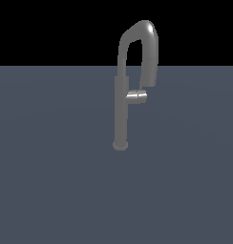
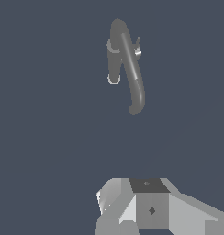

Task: Turn on the faucet by rotating a designated handle.

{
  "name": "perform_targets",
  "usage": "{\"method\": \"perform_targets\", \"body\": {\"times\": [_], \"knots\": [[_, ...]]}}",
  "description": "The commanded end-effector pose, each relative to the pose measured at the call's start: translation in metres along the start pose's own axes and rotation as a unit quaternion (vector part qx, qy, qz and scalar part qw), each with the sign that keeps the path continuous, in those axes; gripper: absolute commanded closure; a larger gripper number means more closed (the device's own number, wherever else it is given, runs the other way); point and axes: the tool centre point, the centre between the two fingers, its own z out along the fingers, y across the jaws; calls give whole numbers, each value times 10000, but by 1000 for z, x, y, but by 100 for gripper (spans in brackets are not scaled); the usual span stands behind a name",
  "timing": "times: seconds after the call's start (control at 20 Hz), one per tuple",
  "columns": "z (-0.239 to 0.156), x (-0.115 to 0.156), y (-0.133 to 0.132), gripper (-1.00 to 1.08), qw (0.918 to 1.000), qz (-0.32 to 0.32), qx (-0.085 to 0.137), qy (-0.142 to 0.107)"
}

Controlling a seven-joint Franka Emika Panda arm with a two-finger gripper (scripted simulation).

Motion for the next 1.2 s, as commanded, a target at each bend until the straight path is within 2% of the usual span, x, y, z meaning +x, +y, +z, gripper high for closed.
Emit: {"method": "perform_targets", "body": {"times": [0.0, 0.3, 0.6, 0.9, 1.15], "knots": [[0, 0, 0, 108, 10000, 0, 0, 0], [0, 4, -1, 108, 9999, 53, 50, -69], [1, 17, -2, 108, 9992, 214, 202, -278], [2, 40, -4, 108, 9957, 489, 462, -635], [6, 65, -4, 108, 9886, 794, 751, -1031]]}}
